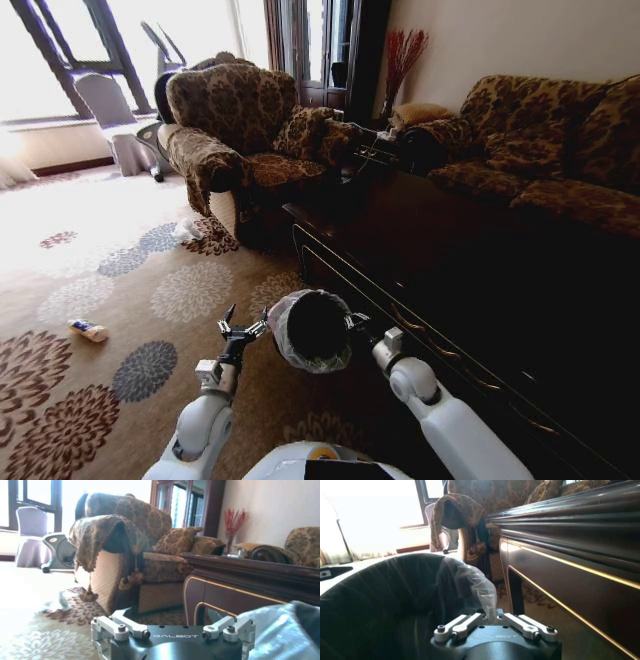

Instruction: Pick up the trash from the ground and place it into the trash bin.

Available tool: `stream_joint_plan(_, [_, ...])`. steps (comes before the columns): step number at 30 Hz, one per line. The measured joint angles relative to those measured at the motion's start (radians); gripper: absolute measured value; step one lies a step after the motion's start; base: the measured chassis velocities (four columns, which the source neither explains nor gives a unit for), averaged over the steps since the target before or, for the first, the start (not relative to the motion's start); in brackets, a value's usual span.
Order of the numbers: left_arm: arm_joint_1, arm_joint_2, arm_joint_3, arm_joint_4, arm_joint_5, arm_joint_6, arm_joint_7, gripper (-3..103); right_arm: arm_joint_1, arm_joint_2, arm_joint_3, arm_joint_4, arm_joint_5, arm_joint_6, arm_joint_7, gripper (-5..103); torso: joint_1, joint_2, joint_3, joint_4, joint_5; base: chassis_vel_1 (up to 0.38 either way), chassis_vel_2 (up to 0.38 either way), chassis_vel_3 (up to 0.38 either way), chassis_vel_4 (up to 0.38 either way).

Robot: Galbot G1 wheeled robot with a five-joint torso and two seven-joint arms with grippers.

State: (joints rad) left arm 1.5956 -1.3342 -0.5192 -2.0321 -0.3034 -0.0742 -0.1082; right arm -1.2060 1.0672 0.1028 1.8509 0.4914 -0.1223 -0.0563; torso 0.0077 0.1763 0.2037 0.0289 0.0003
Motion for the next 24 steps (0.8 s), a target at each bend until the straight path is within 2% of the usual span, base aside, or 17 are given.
stream_joint_plan(6, [-0.030, 0.005, -0.034, 0.013, -0.032, 0.000, 0.006, 99, -0.067, -0.003, 0.031, 0.043, -0.016, 0.003, -0.007, 4, 0.000, 0.000, 0.000, -0.0001, -0.0002, 0.000, 0.000, 0.000, 0.000])
stream_joint_plan(14, [-0.082, 0.009, -0.015, 0.025, -0.037, 0.004, 0.011, 99, -0.101, -0.004, 0.047, 0.071, -0.025, 0.003, -0.008, 4, 0.000, 0.000, 0.000, -0.0002, -0.0002, 0.000, 0.000, 0.000, 0.000])
stream_joint_plan(24, [-0.087, 0.005, -0.002, 0.028, -0.033, 0.000, 0.013, 100, -0.130, 0.000, 0.057, 0.084, -0.033, 0.003, -0.019, 4, 0.000, 0.000, 0.000, -0.0002, -0.0004, 0.124, 0.124, -0.126, -0.148])
